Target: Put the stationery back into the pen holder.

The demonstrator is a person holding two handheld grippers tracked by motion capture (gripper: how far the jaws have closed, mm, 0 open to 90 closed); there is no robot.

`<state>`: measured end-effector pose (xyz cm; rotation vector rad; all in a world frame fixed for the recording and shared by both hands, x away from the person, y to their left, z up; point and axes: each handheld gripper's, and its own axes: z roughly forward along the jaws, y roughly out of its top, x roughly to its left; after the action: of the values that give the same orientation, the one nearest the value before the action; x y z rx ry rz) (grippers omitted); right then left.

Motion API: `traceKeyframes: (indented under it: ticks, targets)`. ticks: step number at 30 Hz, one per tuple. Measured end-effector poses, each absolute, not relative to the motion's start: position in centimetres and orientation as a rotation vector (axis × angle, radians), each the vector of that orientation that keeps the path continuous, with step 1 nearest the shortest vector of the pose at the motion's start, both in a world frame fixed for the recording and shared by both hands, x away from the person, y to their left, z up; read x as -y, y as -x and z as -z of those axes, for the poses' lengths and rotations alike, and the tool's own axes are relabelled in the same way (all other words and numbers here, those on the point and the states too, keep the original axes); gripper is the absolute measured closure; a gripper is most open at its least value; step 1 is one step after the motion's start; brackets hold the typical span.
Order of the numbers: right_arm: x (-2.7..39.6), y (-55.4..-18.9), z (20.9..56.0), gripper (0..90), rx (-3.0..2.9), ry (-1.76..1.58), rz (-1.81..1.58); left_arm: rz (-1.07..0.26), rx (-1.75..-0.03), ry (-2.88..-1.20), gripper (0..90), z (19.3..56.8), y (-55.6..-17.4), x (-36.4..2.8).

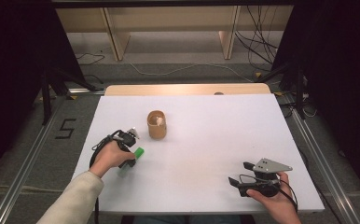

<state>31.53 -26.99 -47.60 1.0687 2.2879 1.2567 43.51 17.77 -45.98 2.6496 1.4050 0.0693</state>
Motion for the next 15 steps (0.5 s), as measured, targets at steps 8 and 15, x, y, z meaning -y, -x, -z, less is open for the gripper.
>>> traceKeyframes:
  ticks: [8, 15]
  targets:
    - [27.0, -31.54, 47.6, 16.6, -2.287, -1.064, -1.259, -0.052, -1.399, -2.633, 66.3, 45.92, -43.44, -17.85]
    - [26.99, -31.52, 47.59, 16.6, -2.287, -1.067, -1.258, -0.067, -1.378, -2.61, 66.4, 45.53, -43.26, -17.95]
